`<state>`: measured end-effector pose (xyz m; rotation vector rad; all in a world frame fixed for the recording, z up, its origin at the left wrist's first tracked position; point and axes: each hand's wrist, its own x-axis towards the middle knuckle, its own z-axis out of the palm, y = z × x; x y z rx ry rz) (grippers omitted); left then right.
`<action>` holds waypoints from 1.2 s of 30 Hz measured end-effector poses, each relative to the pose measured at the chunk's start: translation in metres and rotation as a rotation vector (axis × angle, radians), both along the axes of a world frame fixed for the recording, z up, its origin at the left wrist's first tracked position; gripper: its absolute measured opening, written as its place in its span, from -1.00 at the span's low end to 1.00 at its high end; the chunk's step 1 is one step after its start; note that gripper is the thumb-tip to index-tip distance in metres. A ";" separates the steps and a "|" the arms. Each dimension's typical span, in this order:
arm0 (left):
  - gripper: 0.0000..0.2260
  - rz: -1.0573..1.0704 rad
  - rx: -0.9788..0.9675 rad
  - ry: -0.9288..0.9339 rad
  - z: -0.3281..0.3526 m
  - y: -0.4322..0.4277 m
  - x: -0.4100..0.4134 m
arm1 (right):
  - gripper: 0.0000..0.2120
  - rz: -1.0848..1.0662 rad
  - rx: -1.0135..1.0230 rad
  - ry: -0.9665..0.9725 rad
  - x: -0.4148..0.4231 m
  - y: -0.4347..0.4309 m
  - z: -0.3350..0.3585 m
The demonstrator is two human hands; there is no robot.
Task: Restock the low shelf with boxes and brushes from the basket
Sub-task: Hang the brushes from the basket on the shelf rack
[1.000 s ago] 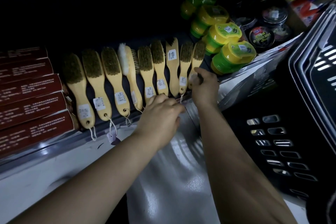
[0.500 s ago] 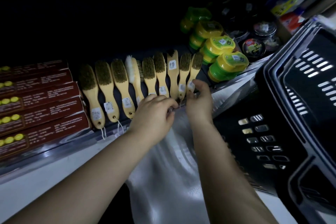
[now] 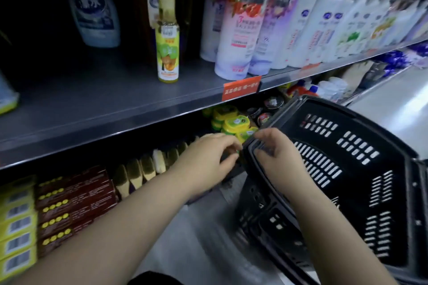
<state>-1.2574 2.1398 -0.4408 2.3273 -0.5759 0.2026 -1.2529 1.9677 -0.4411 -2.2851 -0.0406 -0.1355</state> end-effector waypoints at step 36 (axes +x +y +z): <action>-0.78 -0.236 0.464 0.269 -0.044 -0.090 -0.018 | -0.40 0.024 -0.562 0.974 0.017 -0.127 -0.265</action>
